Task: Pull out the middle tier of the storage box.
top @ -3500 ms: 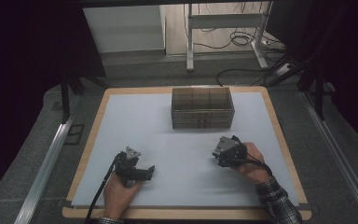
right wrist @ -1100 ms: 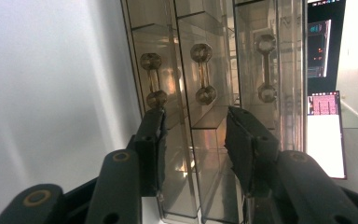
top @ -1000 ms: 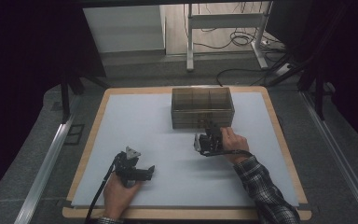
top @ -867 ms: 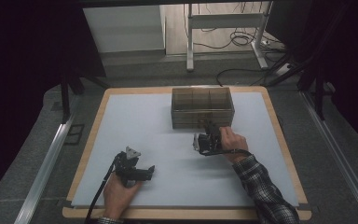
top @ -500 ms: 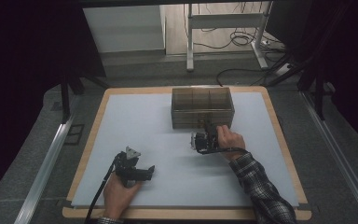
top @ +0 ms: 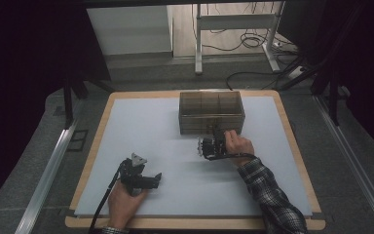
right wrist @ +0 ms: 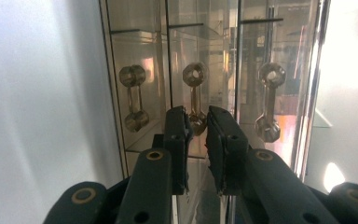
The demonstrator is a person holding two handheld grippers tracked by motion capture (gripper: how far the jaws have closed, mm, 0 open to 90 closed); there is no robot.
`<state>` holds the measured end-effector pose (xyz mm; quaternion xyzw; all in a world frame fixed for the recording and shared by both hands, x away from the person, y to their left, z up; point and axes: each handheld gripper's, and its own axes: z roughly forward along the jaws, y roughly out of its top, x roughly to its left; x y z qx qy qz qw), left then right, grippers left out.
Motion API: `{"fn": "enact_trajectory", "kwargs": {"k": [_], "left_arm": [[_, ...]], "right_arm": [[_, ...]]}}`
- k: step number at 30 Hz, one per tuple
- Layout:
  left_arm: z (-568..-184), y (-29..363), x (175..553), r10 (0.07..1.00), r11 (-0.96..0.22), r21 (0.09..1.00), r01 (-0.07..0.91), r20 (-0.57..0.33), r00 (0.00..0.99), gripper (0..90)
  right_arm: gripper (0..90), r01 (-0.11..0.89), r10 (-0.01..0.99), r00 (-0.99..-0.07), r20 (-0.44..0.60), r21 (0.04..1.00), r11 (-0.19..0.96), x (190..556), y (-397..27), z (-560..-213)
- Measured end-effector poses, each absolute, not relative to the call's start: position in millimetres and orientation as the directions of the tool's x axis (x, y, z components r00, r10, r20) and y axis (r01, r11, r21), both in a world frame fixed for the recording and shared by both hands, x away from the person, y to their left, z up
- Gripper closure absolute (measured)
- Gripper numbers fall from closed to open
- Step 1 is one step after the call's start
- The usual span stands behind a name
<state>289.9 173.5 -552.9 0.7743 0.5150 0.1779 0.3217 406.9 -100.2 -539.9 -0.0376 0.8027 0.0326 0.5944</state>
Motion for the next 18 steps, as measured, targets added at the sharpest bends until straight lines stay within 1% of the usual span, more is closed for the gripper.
{"fn": "enact_trajectory", "kwargs": {"k": [3,4,5,8,9,10,11,18], "left_arm": [[-552.9,173.5,289.9,0.912,-0.263,0.681,0.683,-0.056,0.406,0.0],[-552.9,173.5,289.9,0.912,-0.263,0.682,0.683,-0.056,0.406,0.0],[-552.9,173.5,289.9,0.912,-0.263,0.681,0.683,-0.056,0.406,0.0],[-552.9,173.5,289.9,0.912,-0.263,0.682,0.683,-0.056,0.406,0.0],[-552.9,173.5,289.9,0.912,-0.263,0.682,0.683,-0.056,0.406,0.0],[-552.9,173.5,289.9,0.912,-0.263,0.682,0.683,-0.056,0.406,0.0],[-552.9,173.5,289.9,0.912,-0.263,0.681,0.683,-0.056,0.406,0.0],[-552.9,173.5,289.9,0.912,-0.263,0.681,0.683,-0.056,0.406,0.0]], "right_arm": [[79.5,-0.096,-0.013,-0.290,-0.957,0.015,0.995,406.7,-99.9,-540.0],[79.6,-0.100,-0.011,-0.334,-0.942,0.024,0.995,407.7,-100.2,-539.0],[79.8,-0.095,-0.004,-0.292,-0.956,0.025,0.995,406.0,-100.3,-539.9],[79.9,-0.094,0.003,-0.297,-0.955,0.033,0.995,405.4,-101.0,-539.1],[79.9,-0.097,0.003,-0.340,-0.940,0.038,0.995,406.4,-101.5,-537.9],[79.9,-0.097,0.003,-0.340,-0.940,0.038,0.995,406.4,-101.5,-537.9],[80.0,-0.099,-0.001,-0.293,-0.956,0.029,0.995,404.2,-102.1,-538.7],[80.0,-0.118,-0.011,-0.290,-0.957,0.024,0.993,397.5,-103.3,-539.6]]}}
